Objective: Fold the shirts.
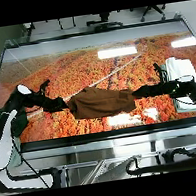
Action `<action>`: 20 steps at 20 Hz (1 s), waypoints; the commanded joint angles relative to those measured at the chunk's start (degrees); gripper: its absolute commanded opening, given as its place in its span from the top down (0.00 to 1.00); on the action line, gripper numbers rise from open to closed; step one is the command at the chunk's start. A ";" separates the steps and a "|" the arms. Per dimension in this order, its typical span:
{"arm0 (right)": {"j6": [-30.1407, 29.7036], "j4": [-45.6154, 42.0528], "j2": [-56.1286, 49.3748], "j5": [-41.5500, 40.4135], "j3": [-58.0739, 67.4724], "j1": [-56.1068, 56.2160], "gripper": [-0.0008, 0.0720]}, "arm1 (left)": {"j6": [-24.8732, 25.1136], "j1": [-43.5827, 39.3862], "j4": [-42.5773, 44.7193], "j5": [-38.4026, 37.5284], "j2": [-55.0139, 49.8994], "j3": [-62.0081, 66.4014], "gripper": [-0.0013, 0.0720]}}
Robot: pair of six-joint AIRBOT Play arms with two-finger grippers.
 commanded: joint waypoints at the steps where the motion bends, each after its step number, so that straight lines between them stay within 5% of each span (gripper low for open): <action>1: 0.02 -0.17 0.04 -0.20 0.00 -0.13 0.96 | 6.97 0.61 -5.92 1.92 -2.43 -5.44 0.34; 7: 0.07 -0.15 0.07 -0.46 0.00 -0.13 0.96 | 8.57 -1.53 -13.75 11.69 -7.15 -5.42 0.36; 8: 0.07 -0.15 0.07 -0.44 0.00 -0.11 0.96 | 8.72 -1.92 -13.77 12.15 -7.30 -5.35 0.80; 9: 0.07 -0.15 0.09 -0.33 0.00 -0.13 0.96 | 9.51 -1.95 -13.84 12.15 -7.26 -5.01 0.96; 14: 0.46 8.39 4.04 6.86 3.45 -3.32 0.96 | 7.19 -0.24 -13.79 2.19 -0.81 3.96 0.97; 20: 1.11 22.91 16.68 13.27 26.36 -14.45 0.96 | -1.31 4.81 -13.97 -6.08 20.68 24.85 0.97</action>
